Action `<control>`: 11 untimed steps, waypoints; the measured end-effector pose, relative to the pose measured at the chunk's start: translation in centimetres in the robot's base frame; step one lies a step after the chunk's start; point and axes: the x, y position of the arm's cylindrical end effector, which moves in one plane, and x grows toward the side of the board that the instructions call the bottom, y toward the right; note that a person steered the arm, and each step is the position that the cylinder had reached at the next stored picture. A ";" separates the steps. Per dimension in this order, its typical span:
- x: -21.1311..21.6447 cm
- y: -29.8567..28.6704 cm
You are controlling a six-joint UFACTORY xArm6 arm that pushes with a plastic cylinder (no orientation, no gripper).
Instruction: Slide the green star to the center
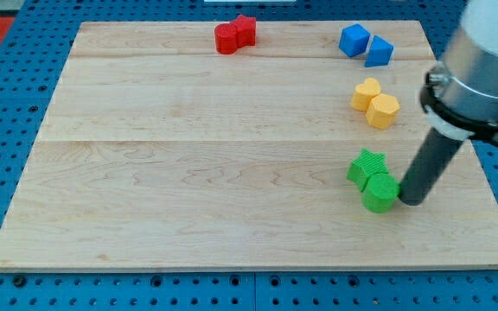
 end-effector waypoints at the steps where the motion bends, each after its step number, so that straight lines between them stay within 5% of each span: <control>1: -0.9 -3.1; 4: -4.8 -2.0; 6: -7.3 -12.4; 8: -7.2 -1.9; 11: -15.1 -11.8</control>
